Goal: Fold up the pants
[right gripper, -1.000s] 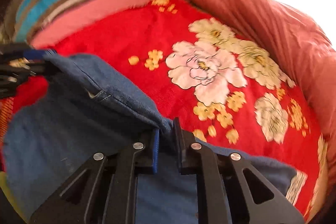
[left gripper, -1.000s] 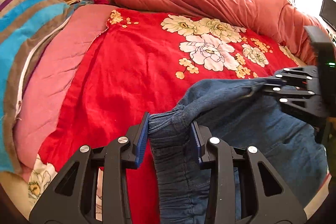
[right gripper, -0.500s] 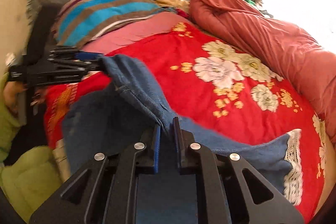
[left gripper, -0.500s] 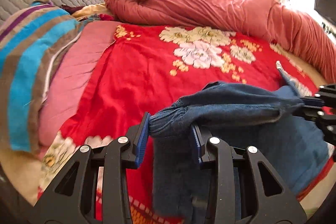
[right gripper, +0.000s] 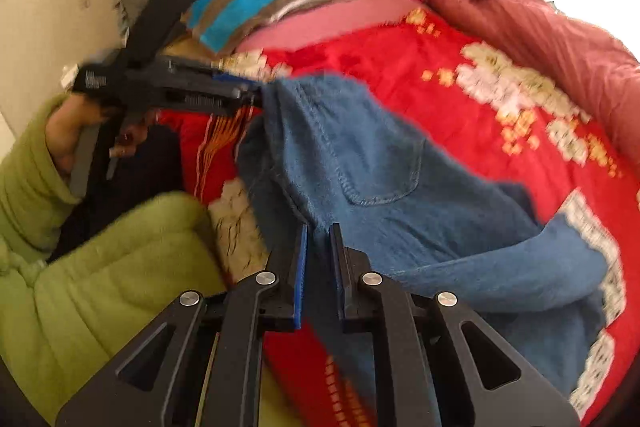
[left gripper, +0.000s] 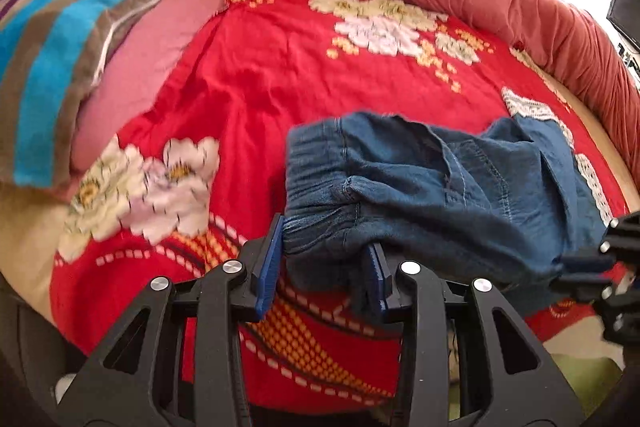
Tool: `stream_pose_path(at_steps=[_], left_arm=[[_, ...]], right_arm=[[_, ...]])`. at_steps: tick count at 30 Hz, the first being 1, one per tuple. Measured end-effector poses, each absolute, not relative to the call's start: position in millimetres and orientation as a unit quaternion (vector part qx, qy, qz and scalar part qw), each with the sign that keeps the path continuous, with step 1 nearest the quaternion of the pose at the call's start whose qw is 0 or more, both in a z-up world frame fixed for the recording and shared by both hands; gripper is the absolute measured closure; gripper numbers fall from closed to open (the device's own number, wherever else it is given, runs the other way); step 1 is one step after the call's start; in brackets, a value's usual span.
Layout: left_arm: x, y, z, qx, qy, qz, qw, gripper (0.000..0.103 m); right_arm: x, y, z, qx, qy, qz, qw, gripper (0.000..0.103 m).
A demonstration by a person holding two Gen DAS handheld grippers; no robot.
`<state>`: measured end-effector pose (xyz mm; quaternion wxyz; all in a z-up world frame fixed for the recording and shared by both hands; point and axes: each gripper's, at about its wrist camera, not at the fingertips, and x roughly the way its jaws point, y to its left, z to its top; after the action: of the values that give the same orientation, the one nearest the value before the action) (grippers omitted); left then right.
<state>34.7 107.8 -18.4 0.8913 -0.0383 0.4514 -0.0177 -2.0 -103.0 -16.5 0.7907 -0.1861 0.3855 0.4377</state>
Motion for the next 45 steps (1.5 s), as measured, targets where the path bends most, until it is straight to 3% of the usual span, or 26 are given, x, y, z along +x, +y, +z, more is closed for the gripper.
stream_pose_path(at_steps=[4, 14, 17, 20, 23, 27, 32, 36, 40, 42, 45], left_arm=[[25.8, 114.9, -21.4, -0.054, 0.466, -0.014, 0.883, 0.065], [2.3, 97.5, 30.8, -0.041, 0.403, -0.016, 0.914, 0.065], [15.1, 72.5, 28.8, -0.029, 0.412, -0.046, 0.910, 0.065], [30.1, 46.4, 9.3, -0.009, 0.439, -0.069, 0.896, 0.065], [39.9, 39.5, -30.7, 0.023, 0.500, -0.049, 0.864, 0.065], [32.4, 45.8, -41.9, 0.011, 0.502, -0.066, 0.862, 0.066], [21.2, 49.9, -31.0, -0.001, 0.486, -0.069, 0.871, 0.066], [6.8, 45.3, -3.0, 0.007, 0.450, -0.064, 0.890, 0.062], [3.4, 30.9, 13.3, 0.014, 0.430, -0.073, 0.900, 0.055], [0.2, 19.6, 18.7, 0.022, 0.423, -0.085, 0.902, 0.052], [-1.0, -1.2, 21.7, 0.035, 0.417, -0.104, 0.902, 0.051]], right_arm=[[-11.6, -97.1, -30.1, -0.172, 0.408, 0.457, 0.771, 0.093], [-5.2, -132.6, 9.5, -0.165, 0.352, 0.423, 0.819, 0.091], [9.5, -142.4, 6.3, -0.169, 0.359, 0.388, 0.832, 0.074], [21.9, -148.2, 0.4, -0.153, 0.371, 0.374, 0.836, 0.071], [28.2, -146.2, -19.5, -0.159, 0.422, 0.369, 0.813, 0.059], [28.2, -139.0, -51.6, -0.181, 0.481, 0.358, 0.780, 0.058], [31.4, -161.6, -22.1, -0.120, 0.454, 0.375, 0.799, 0.057], [40.9, -190.8, 11.4, -0.089, 0.414, 0.337, 0.841, 0.039], [59.2, -223.7, 21.1, -0.050, 0.401, 0.280, 0.871, 0.036], [71.5, -236.5, 21.9, -0.037, 0.400, 0.255, 0.880, 0.027], [89.1, -251.8, 20.1, -0.022, 0.398, 0.223, 0.890, 0.026]])
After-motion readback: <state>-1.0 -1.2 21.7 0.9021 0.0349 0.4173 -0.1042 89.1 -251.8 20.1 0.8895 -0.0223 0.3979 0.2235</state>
